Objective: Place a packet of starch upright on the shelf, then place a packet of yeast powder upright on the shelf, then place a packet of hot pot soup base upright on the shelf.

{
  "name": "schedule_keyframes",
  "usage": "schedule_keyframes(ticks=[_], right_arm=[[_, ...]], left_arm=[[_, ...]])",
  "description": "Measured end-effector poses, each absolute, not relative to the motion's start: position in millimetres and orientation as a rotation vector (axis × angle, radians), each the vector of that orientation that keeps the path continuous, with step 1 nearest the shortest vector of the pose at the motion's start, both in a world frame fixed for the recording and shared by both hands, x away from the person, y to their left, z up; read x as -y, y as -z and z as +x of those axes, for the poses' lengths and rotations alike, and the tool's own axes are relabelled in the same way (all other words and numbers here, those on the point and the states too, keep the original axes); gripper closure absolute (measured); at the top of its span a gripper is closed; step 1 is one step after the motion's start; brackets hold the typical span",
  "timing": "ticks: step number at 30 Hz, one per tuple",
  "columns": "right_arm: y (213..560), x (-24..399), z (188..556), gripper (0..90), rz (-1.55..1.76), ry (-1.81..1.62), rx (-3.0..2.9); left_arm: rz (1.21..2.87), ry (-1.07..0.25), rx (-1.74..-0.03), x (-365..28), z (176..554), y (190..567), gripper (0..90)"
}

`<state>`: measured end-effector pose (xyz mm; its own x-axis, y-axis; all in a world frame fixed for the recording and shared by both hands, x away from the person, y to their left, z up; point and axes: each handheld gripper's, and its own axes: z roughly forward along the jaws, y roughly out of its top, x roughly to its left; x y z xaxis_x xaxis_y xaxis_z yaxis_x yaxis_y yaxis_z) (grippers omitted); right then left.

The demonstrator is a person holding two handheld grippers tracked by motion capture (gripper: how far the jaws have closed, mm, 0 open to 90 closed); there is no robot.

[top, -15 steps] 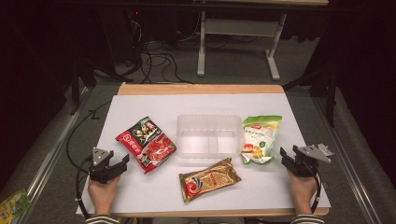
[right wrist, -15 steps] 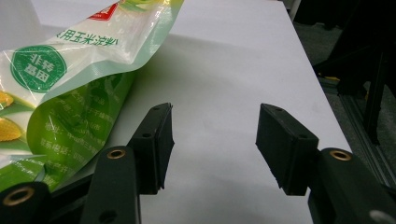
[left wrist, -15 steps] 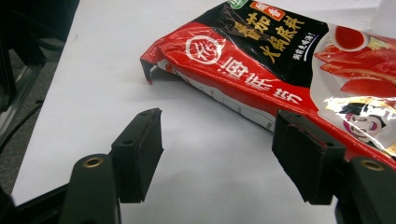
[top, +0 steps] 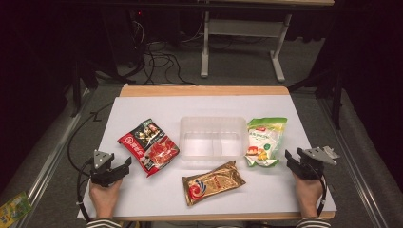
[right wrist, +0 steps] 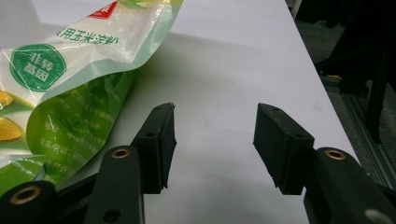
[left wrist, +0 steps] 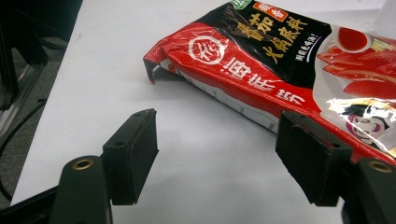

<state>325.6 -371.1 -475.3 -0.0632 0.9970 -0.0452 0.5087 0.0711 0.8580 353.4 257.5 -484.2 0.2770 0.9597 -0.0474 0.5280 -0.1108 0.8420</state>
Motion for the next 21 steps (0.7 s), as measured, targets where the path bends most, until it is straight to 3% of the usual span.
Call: schedule_keyframes(ticks=[21], right_arm=[[472.7, 375.1, 324.9, 46.1, 1.507, -0.96, -1.666]], left_arm=[[1.765, -0.686, -1.347, -257.0, 353.0, 483.9, 29.7]])
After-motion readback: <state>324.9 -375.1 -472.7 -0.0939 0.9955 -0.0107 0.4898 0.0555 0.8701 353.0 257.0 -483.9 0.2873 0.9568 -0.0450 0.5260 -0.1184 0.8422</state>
